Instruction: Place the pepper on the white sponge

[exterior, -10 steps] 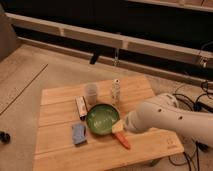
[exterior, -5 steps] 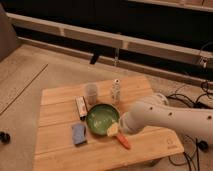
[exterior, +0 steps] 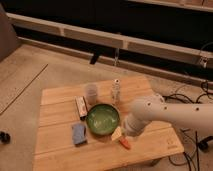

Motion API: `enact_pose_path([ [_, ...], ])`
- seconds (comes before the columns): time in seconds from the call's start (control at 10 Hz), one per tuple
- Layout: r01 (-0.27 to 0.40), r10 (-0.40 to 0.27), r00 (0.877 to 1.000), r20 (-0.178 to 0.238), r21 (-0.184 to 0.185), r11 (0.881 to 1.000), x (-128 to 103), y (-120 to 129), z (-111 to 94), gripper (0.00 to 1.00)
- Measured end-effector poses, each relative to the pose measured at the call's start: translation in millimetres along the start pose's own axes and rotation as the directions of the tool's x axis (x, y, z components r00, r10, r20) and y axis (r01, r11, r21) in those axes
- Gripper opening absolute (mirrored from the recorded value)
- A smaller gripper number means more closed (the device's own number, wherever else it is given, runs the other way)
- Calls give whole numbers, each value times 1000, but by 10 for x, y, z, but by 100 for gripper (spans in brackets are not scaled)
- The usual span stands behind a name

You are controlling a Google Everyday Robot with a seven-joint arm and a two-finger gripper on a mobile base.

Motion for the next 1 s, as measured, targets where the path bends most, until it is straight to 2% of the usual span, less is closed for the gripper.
enact_pose_path([
  [0.2, 9, -7, 996, -85, 27, 1000, 65, -216, 149, 65],
  [0.4, 46, -37, 988, -150, 56, 997, 54, -309, 227, 65],
  [0.8, 48, -37, 987, -157, 63, 997, 62, -346, 229, 65],
  [1.0, 58, -46, 989, -144, 80, 995, 76, -359, 233, 65],
])
